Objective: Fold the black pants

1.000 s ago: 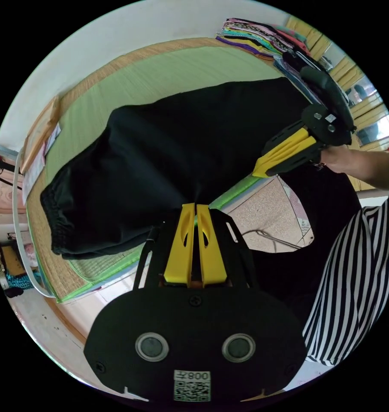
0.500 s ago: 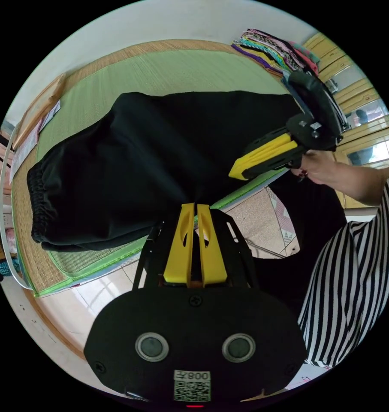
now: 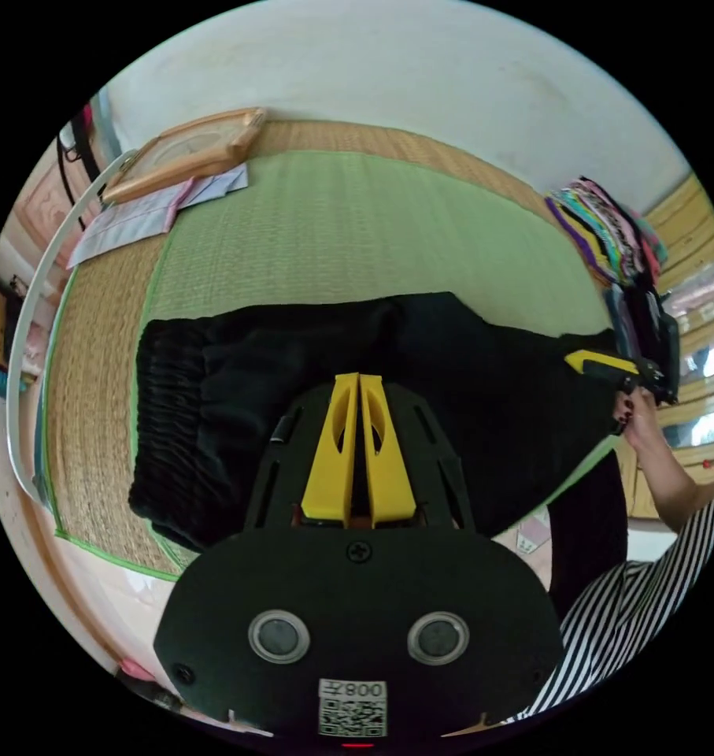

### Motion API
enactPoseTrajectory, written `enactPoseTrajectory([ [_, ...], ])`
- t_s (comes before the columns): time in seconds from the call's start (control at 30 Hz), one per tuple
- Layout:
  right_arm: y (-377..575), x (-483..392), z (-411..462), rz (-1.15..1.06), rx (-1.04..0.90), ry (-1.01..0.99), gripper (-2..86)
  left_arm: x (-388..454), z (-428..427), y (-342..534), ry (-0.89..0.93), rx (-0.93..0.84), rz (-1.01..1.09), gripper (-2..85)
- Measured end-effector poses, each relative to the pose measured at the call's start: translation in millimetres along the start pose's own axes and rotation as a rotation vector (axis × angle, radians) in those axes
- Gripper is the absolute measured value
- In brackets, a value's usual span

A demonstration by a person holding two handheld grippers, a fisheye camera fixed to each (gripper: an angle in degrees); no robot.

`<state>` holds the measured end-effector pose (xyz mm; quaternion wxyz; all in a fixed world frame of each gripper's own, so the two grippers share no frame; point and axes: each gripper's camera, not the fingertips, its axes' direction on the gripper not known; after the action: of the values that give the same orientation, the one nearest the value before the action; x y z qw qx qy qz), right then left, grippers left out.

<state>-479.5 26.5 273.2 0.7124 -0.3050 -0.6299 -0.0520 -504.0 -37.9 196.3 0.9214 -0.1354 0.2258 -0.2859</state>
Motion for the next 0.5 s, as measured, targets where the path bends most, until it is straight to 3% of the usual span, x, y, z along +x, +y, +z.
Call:
enactPoseTrajectory([
  [0.37,23.3,76.0,-16.3,0.236,0.052,0.07,0.2,-69.5,-57.1,15.3,0.003,0.038,-0.148,0.8],
  [0.5,10.0,57.7,-18.9,0.147,0.064,0.01,0.6,-75.1,-93.5,-0.6,0.193,0.133,-0.045,3.3],
])
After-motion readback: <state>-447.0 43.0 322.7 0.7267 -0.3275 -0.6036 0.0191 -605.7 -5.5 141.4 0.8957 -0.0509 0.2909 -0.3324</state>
